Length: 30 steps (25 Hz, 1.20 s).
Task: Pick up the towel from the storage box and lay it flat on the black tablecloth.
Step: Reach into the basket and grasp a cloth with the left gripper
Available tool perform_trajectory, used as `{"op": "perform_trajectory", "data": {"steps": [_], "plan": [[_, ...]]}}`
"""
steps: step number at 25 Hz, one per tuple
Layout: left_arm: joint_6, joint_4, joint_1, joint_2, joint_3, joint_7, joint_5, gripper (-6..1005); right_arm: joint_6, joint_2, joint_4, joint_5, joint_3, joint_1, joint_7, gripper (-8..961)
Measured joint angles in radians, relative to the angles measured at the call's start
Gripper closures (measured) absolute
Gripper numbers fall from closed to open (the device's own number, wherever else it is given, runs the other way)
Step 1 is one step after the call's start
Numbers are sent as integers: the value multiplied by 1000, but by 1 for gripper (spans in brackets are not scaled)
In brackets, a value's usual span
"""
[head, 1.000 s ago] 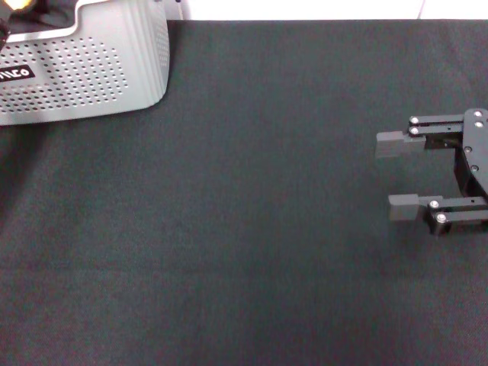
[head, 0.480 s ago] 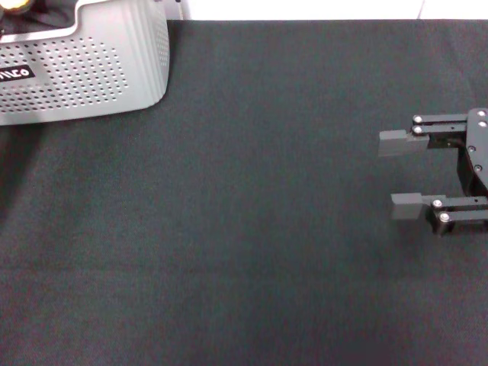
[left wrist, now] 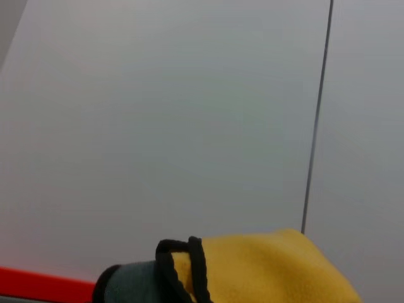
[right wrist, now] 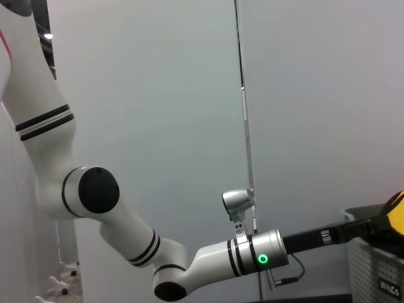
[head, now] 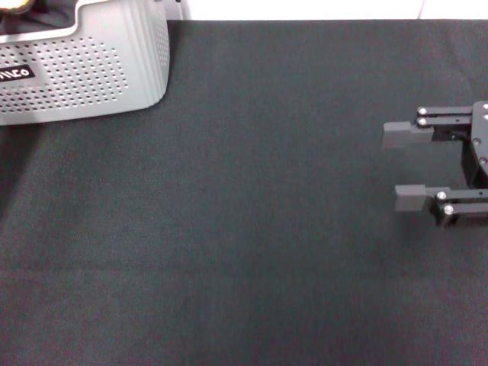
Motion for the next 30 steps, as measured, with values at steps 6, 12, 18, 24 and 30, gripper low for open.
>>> {"op": "perform_trajectory", "data": {"steps": [6, 12, 18, 24, 30], "plan": [[-1, 0, -17, 1, 2, -4, -2, 353, -2, 1, 5, 0, 20, -2, -1, 321], [0, 0, -21, 1, 1, -9, -2, 358, 1, 1, 6, 0, 37, -4, -3, 321], [-60, -1, -39, -1, 0, 6, -37, 397, 1, 1, 6, 0, 43, -2, -10, 321], [-87, -25, -50, -1, 0, 1, -135, 591, 8, 2, 8, 1, 43, -5, -24, 321], [-71, -42, -39, -1, 2, -8, -154, 716, 8, 2, 8, 10, 44, -14, -27, 321]]}}
